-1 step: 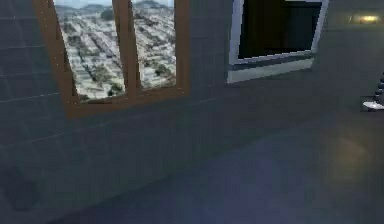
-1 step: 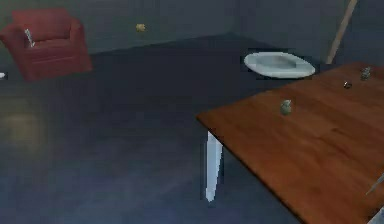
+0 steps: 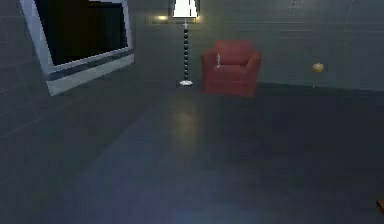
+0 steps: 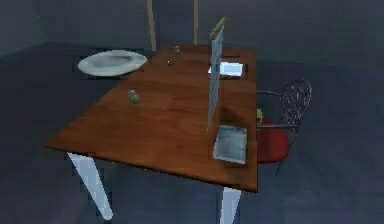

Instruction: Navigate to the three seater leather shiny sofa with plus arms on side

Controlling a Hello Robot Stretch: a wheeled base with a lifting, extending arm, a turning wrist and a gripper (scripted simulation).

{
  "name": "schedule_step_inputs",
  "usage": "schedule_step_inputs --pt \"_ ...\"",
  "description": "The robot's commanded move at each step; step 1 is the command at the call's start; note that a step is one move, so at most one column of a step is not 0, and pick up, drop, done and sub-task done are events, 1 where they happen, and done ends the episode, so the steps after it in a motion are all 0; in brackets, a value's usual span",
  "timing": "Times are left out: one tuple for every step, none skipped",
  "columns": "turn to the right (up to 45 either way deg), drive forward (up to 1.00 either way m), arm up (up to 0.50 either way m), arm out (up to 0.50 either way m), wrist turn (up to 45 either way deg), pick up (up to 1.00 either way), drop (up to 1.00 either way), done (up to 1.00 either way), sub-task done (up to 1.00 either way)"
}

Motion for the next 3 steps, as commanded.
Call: schedule_step_inputs --pt "21.0 0.0 0.0 0.0 0.0 0.0 0.0 0.0 0.0" --pt "0.0 0.95 0.0 0.0 0.0 0.0 0.0 0.0 0.0" --pt "36.0 0.0 0.0 0.0 0.0 0.0 0.0 0.0 0.0"
